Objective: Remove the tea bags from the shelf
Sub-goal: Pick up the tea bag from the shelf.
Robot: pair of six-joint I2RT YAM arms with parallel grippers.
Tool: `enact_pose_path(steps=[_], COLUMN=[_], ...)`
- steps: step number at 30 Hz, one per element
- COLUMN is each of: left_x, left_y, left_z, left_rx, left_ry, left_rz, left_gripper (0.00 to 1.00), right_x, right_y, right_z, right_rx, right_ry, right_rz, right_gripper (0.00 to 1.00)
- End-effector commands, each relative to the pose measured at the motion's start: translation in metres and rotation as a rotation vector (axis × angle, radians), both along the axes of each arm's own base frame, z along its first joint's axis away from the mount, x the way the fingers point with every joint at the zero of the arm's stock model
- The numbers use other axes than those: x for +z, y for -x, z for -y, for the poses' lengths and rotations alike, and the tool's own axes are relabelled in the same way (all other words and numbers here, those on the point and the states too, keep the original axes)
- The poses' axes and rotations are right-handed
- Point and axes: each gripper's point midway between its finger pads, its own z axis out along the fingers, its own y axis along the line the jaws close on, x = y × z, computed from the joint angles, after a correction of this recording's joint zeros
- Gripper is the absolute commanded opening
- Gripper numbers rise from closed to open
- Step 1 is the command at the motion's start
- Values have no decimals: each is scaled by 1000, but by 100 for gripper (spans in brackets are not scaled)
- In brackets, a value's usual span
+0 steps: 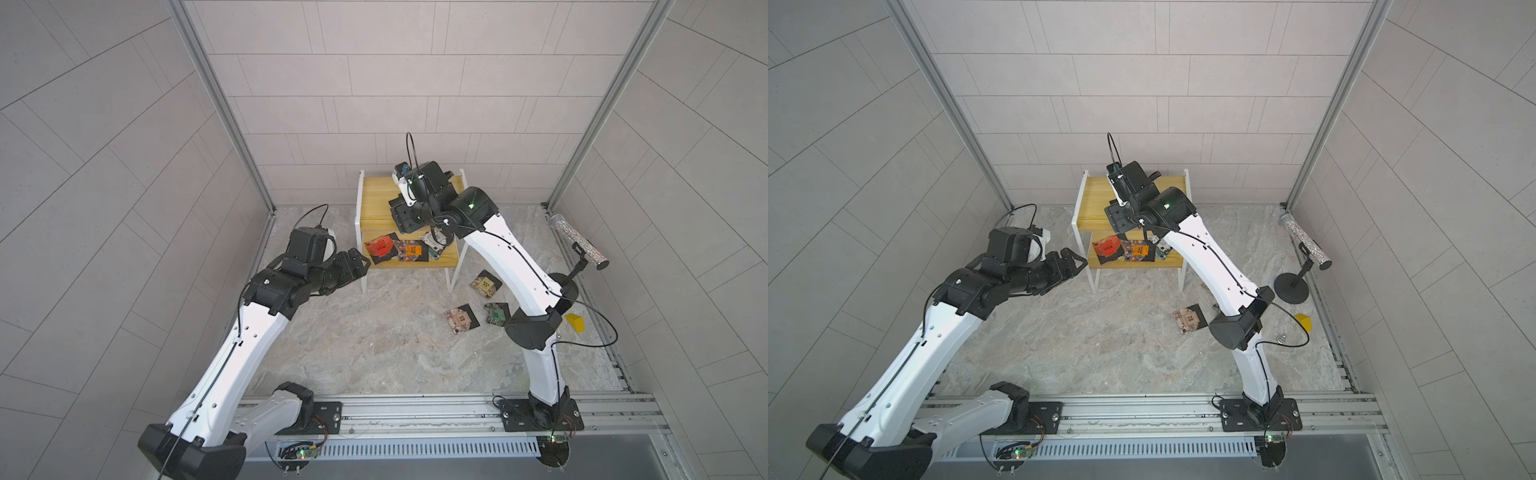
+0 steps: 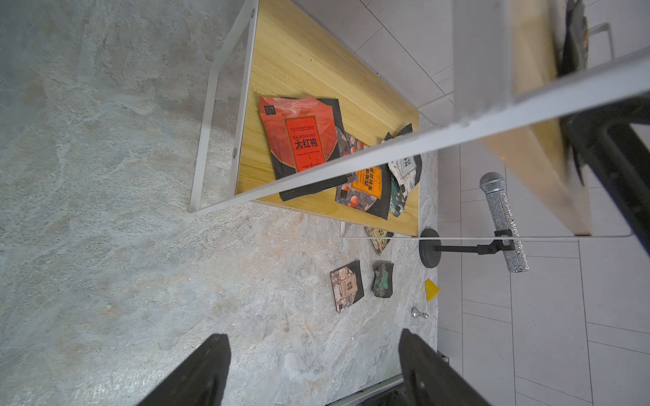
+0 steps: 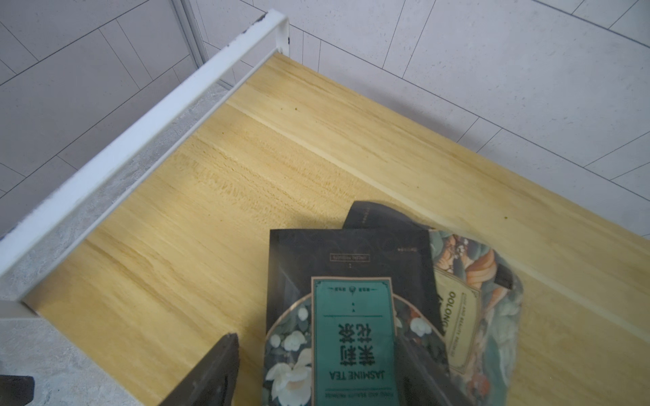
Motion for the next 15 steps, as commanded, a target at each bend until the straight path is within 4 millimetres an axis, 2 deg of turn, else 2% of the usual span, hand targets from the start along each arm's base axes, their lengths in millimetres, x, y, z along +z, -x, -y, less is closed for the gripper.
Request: enact_pose_path(steps=[1, 4, 15], left_x=[4, 3, 0], left_y=[1, 2, 4], left_z=[-1, -1, -2], left_rx=[6, 7, 13], left_ry=[19, 25, 38], left_rz=[24, 23, 19], left_gripper=[83, 83, 83], right_x=[-47, -47, -36], right_y=[14, 17, 21], right_z=[14, 15, 16], right_rx=[-4, 0, 2], right_ry=[154, 154, 135], right_rz=[-131, -136, -119], right_gripper=[67, 60, 45])
